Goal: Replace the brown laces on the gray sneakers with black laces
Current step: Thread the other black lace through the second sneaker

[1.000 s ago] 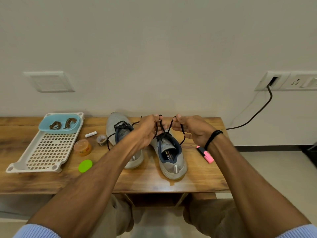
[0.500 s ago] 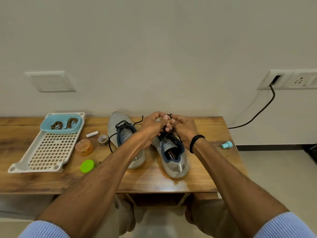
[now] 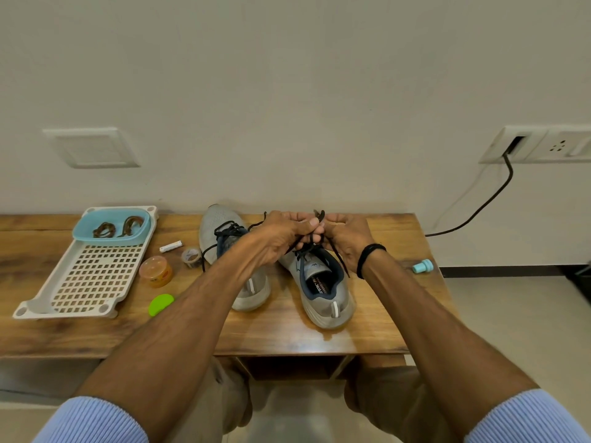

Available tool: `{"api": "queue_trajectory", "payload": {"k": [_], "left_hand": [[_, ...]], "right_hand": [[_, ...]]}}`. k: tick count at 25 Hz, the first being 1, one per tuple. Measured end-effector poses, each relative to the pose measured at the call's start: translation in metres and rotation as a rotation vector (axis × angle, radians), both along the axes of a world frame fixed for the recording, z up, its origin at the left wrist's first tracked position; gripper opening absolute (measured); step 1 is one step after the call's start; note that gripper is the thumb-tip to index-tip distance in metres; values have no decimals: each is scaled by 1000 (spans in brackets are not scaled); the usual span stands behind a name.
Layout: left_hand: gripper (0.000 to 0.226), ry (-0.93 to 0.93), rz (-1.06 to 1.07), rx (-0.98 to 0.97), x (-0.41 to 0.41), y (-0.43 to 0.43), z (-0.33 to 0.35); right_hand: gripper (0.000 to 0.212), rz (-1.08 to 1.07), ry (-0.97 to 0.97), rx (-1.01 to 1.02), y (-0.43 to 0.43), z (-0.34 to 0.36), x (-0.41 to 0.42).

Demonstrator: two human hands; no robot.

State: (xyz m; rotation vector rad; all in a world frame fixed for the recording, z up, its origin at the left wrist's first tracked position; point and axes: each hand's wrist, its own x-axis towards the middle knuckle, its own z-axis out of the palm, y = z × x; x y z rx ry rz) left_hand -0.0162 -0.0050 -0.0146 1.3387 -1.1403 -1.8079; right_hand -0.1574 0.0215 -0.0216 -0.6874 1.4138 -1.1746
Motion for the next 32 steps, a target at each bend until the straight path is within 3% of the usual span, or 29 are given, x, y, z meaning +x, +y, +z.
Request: {"api": "queue_trajectory", "payload": {"k": [6,10,18,24,28,32], "left_hand": [[12,90,-24,216,1,-1,7],[14,197,84,311,-5,-2,9],[8,79,17,146,-6,1,4],[9,2,-29,122,-1,0,4],[30,7,26,109,-2,1,3],[28,-80,31,-31,-2,-1,-2]], "right_hand": [[5,-2,-55,5,-3,-3,-2],[17,25,-48,22,-5,-7,-1],[13,6,-52,20,-3,-7,0],[30,261,-28,14,0,6,-8],[15,341,-41,59,-1,6,-16],[16,290,26,98,-1,4,-8]]}}
